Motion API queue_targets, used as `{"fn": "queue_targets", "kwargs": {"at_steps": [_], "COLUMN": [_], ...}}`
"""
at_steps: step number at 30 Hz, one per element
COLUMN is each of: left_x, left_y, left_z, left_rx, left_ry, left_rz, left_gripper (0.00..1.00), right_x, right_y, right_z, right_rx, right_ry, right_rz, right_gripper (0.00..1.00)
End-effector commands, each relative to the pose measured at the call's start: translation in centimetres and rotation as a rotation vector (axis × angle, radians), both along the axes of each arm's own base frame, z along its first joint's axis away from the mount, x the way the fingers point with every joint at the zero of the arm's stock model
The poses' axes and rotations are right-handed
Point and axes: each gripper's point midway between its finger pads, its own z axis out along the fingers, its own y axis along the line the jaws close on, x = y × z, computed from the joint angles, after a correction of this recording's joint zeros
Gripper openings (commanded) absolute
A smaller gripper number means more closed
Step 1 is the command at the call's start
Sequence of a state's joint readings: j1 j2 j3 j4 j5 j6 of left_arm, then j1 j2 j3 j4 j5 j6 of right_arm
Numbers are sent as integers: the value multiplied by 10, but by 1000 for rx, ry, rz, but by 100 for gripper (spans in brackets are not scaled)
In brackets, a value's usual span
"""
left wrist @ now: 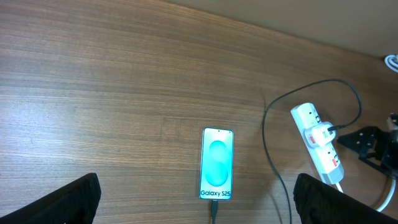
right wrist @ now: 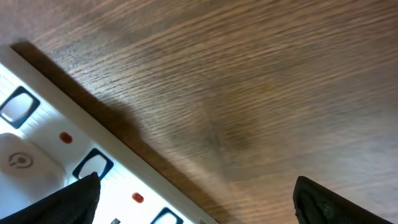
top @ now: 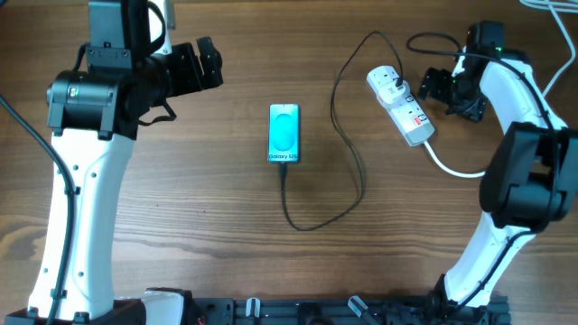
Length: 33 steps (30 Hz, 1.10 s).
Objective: Plug charger to phone and switch on socket
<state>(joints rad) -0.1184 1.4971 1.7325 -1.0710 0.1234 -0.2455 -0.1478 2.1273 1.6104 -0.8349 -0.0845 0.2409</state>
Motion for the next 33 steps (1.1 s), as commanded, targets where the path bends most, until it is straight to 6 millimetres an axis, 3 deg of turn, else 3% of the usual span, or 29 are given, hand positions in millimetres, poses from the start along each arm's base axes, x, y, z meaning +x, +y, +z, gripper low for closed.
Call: {"fn": "queue_targets", "kwargs": {"at_steps": [1,9,19,33], "left_x": [2,2,2,2], "left_y": [4,4,4,4], "left_z": [-5,-5,-5,-5], "left_rx": [8,8,8,8], "left_ry": [12,12,12,12], "left_rz": [18,18,18,18], "left_gripper": [100,100,100,100], "right_x": [-2,2,-5,1], "right_y": [8,16,19,23], "right_z": [-19,-21,-38,-35], "right_rx": [36,82,99,151], "right_ry": [35,20,67,45], "right_rz": [2,23,24,-22], "right_gripper": [100,100,100,100]}}
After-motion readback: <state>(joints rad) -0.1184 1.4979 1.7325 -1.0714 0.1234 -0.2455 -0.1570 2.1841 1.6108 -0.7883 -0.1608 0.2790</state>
